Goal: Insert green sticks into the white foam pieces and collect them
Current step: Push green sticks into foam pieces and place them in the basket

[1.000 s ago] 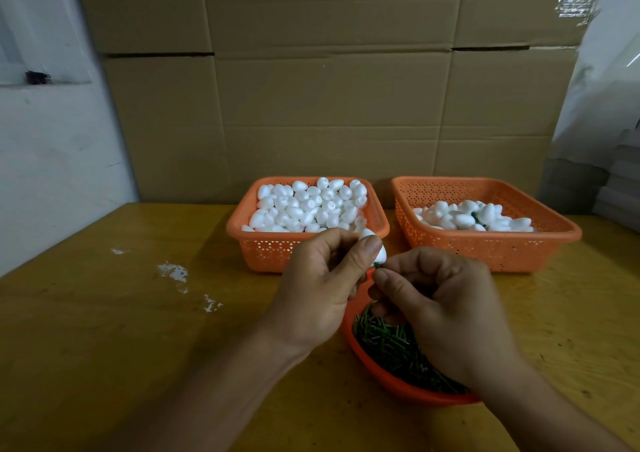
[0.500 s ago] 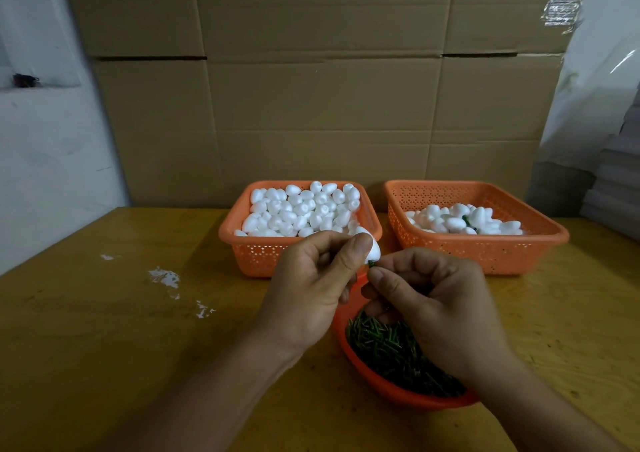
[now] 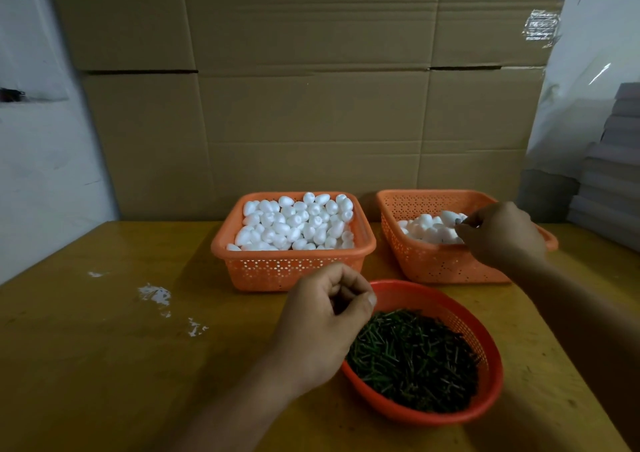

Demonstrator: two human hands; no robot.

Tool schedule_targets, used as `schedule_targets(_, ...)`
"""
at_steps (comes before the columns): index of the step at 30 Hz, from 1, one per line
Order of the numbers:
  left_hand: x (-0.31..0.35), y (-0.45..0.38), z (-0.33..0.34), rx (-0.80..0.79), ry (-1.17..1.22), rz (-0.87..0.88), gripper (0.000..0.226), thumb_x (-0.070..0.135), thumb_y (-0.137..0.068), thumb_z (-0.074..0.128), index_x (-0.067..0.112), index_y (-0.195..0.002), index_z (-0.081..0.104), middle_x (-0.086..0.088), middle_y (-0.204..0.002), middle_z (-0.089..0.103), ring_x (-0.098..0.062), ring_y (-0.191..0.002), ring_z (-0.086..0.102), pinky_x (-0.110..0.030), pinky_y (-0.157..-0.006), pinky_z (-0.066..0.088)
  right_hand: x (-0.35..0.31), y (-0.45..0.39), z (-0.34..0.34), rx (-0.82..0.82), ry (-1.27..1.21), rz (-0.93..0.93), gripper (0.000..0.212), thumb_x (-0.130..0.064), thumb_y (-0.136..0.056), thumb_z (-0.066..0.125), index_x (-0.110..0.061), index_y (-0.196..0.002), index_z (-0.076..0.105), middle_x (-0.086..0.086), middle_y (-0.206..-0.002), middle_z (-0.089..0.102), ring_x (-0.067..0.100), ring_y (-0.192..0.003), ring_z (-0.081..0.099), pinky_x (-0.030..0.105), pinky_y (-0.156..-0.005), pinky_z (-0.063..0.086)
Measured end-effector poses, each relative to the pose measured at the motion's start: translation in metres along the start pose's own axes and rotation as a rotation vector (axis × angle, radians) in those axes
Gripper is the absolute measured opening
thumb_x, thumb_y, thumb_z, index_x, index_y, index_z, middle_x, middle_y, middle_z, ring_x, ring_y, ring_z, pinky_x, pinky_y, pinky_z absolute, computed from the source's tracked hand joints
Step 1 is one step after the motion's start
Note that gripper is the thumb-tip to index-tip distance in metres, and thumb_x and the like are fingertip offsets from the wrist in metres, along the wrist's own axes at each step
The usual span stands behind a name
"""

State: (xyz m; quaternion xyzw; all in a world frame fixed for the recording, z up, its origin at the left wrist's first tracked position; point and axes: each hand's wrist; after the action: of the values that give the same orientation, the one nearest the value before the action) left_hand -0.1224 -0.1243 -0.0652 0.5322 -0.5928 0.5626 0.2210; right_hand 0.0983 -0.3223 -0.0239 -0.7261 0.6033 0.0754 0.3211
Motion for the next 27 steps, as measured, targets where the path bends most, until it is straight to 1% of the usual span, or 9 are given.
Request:
schedule_targets(3,-0.001,0.0,0.001,0.003,-0.053,0.033,0.01,0.021,-0.087,0.071,0.028,-0.082,0.066,0.009,-0.068,0.063,-0.003,-0.062,0.057,-0.023,-0.058,0.049,0.002,-0.016,0.002,-0.038,0.127,0.082,0.028,-0.031,-0.091,0.067,-0.011,-0.071,0.067,0.008,-0.061,0.064,0.021,-0.052,0.059,0.023,-0.048,0.038)
schedule_targets(6,-0.001,0.0,0.002,0.007,-0.1,0.061,0.012,0.025,-0.086,0.072,0.027,-0.079,0.063,0.01,-0.064,0.06,-0.004,-0.059,0.055,-0.024,-0.057,0.048,-0.001,-0.027,0.002,-0.06,0.169,0.113,0.029,-0.033,-0.089,0.07,-0.01,-0.073,0.063,0.009,-0.067,0.065,0.023,-0.059,0.063,0.03,-0.054,0.05)
schedule_targets(11,-0.002,0.002,0.001,-0.001,-0.151,0.091,0.036,0.025,-0.088,0.073,0.025,-0.065,0.044,0.011,-0.053,0.042,-0.005,-0.049,0.039,-0.023,-0.049,0.037,-0.006,-0.031,-0.003,-0.114,0.227,0.124,0.027,-0.032,-0.089,0.07,-0.01,-0.076,0.062,0.008,-0.071,0.065,0.022,-0.064,0.065,0.034,-0.062,0.056)
schedule_targets(14,-0.002,0.001,0.001,-0.005,-0.162,0.104,0.045,0.028,-0.09,0.069,0.025,-0.058,0.038,0.012,-0.05,0.034,-0.006,-0.048,0.034,-0.021,-0.049,0.034,-0.005,-0.029,-0.004,-0.096,0.2,0.116,0.025,-0.029,-0.091,0.067,-0.009,-0.076,0.063,0.008,-0.069,0.064,0.021,-0.058,0.061,0.029,-0.055,0.049)
schedule_targets(16,-0.001,0.001,0.001,-0.004,-0.165,0.112,0.05,0.028,-0.093,0.068,0.026,-0.054,0.036,0.013,-0.048,0.032,-0.004,-0.047,0.031,-0.021,-0.048,0.031,-0.003,-0.025,-0.007,-0.073,0.112,0.094,0.027,-0.025,-0.094,0.063,-0.007,-0.074,0.063,0.008,-0.063,0.06,0.02,-0.051,0.053,0.026,-0.051,0.042)
schedule_targets(18,-0.001,0.001,0.001,0.005,-0.181,0.127,0.052,0.028,-0.095,0.066,0.028,-0.052,0.036,0.014,-0.047,0.032,-0.005,-0.046,0.032,-0.022,-0.047,0.031,-0.003,-0.016,-0.012,-0.031,-0.073,0.047,0.028,-0.021,-0.096,0.063,-0.006,-0.072,0.066,0.011,-0.059,0.06,0.021,-0.05,0.05,0.03,-0.053,0.043)
schedule_targets(22,-0.001,0.0,-0.002,0.028,-0.195,0.112,0.043,0.027,-0.098,0.063,0.029,-0.059,0.044,0.011,-0.049,0.042,-0.004,-0.047,0.039,-0.025,-0.046,0.035,-0.019,0.025,-0.031,0.026,-0.451,-0.012,0.015,-0.018,-0.096,0.064,-0.023,-0.086,0.073,0.001,-0.071,0.067,0.023,-0.066,0.065,0.032,-0.059,0.052)
schedule_targets(24,-0.001,-0.001,-0.004,0.054,-0.176,0.104,0.035,0.023,-0.098,0.061,0.026,-0.066,0.048,0.01,-0.053,0.047,-0.003,-0.048,0.042,-0.024,-0.047,0.036,-0.028,0.052,-0.039,-0.022,-0.557,-0.034,0.024,-0.018,-0.097,0.062,-0.032,-0.079,0.069,0.0,-0.068,0.067,0.021,-0.064,0.063,0.036,-0.057,0.052)
schedule_targets(27,-0.003,-0.007,-0.009,0.099,-0.205,0.083,0.029,0.018,-0.098,0.06,0.016,-0.072,0.049,0.006,-0.056,0.046,-0.006,-0.051,0.041,-0.028,-0.049,0.037,-0.032,0.09,-0.043,-0.123,-0.637,-0.06,0.026,-0.012,-0.096,0.059,-0.027,-0.08,0.073,0.005,-0.064,0.069,0.015,-0.056,0.06,0.028,-0.053,0.047)
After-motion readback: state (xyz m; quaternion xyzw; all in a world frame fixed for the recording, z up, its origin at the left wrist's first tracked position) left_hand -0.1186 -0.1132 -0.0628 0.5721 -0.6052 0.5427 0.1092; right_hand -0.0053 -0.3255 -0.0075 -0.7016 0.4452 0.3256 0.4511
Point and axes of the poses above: each hand's wrist, its own y-axis away from the middle knuckle, its own z-axis out of the palm, x = y × z
